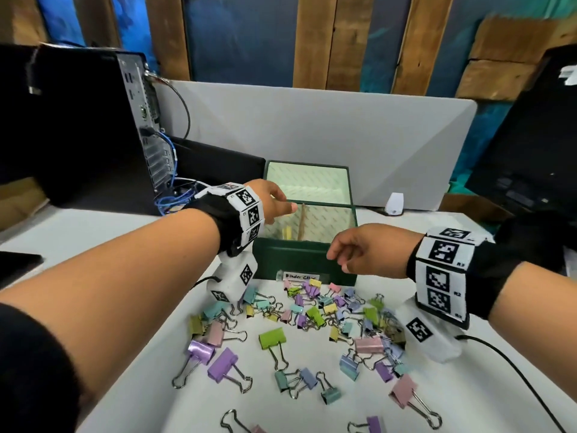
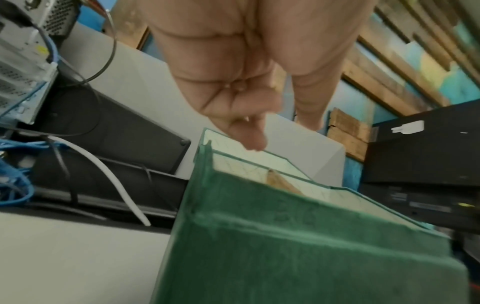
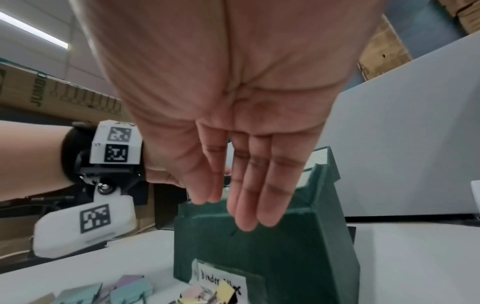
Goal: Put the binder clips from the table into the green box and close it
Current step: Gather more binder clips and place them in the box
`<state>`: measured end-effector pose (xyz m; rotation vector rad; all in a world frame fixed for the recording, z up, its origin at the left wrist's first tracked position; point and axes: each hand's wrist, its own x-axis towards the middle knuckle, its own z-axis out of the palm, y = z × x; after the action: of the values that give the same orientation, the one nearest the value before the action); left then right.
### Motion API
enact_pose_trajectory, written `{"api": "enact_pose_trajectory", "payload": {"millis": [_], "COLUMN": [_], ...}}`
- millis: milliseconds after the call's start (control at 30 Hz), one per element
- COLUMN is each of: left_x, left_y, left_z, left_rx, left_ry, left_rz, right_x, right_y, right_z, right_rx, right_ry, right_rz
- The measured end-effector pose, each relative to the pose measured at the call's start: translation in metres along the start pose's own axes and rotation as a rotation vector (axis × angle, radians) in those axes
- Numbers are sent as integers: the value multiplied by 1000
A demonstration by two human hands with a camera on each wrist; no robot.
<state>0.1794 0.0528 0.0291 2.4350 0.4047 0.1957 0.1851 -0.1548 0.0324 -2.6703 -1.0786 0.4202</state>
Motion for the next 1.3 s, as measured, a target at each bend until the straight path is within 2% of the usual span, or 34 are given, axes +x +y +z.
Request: {"api": "enact_pose_trajectory", "payload": {"millis": [100,133,267,367,467,567,833,1033,1200,1300], "left_x": [-18,-28,-65,-77,-74,-69,-65,-60,-61,-63], "left_y": [5,6,8,6,3,1,4,-5,-6,-5], "left_z": [-1,-1,11,32,49,59,67,64,67,70], "left_rx": [151,189,405,618,783,823,799,753,768,757], "left_ry": [18,-14,-363,-489,-489,-522,-536,-577,-555,-522], "left_rz": [122,171,259,266,259,213,291,281,295,255], "right_x": [0,2,9,11,14,15,20,24,25,24], "right_y": [2,3,4,5,8,10,4,12,12,10], "right_z": [4,6,22,36,43,42,45,47,49,47], "right_rx": [-67,-112,-348,-451,-453,-365,-411,-254,-266,-291], "right_ry": [-47,-73,-212,-291,-301,-309,-329,-337,-352,-381], "right_rz": [17,16,4,46,88,112,12,63,42,30]}}
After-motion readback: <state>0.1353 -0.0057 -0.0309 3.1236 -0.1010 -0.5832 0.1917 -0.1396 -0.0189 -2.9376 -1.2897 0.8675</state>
